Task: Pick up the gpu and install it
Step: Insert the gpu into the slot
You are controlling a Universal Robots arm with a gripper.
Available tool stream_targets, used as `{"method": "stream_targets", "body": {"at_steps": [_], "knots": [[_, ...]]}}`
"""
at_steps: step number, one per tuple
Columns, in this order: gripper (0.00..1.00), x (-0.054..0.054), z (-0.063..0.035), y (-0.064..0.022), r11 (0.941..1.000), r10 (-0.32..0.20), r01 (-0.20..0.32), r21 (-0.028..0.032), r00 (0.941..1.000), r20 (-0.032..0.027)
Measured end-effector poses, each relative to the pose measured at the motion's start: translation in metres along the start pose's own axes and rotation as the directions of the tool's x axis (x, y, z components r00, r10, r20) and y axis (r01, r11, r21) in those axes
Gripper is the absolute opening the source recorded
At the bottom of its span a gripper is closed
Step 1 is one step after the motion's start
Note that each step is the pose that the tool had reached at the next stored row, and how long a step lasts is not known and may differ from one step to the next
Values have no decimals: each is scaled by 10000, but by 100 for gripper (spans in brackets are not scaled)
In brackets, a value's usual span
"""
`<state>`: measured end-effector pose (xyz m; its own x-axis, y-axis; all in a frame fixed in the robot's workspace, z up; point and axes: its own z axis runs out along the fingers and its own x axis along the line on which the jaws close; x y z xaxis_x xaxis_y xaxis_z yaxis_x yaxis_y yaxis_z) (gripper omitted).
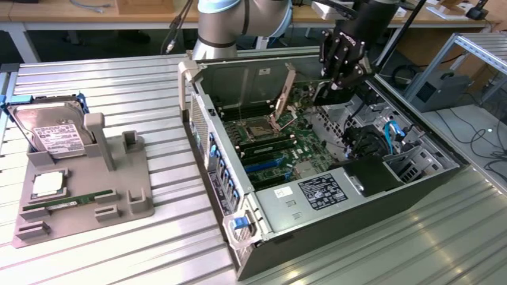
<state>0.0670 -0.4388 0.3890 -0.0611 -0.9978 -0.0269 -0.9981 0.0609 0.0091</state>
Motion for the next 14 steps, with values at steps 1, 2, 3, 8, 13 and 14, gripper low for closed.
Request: {"method": "stream_targets", "body": {"at_steps": [1, 2, 3, 8, 13, 14], "knots": [[27, 3, 8, 5, 10000, 0, 0, 0, 10000, -1], [27, 5, 15, 10, 10000, 0, 0, 0, 10000, -1], [27, 9, 24, 18, 10000, 0, 0, -1, 10000, 0], [27, 27, 54, 50, 10000, 0, 0, 0, 10000, 0], [27, 40, 75, 69, 10000, 0, 0, 0, 10000, 0], [27, 45, 81, 74, 10000, 0, 0, 0, 10000, -1]]}}
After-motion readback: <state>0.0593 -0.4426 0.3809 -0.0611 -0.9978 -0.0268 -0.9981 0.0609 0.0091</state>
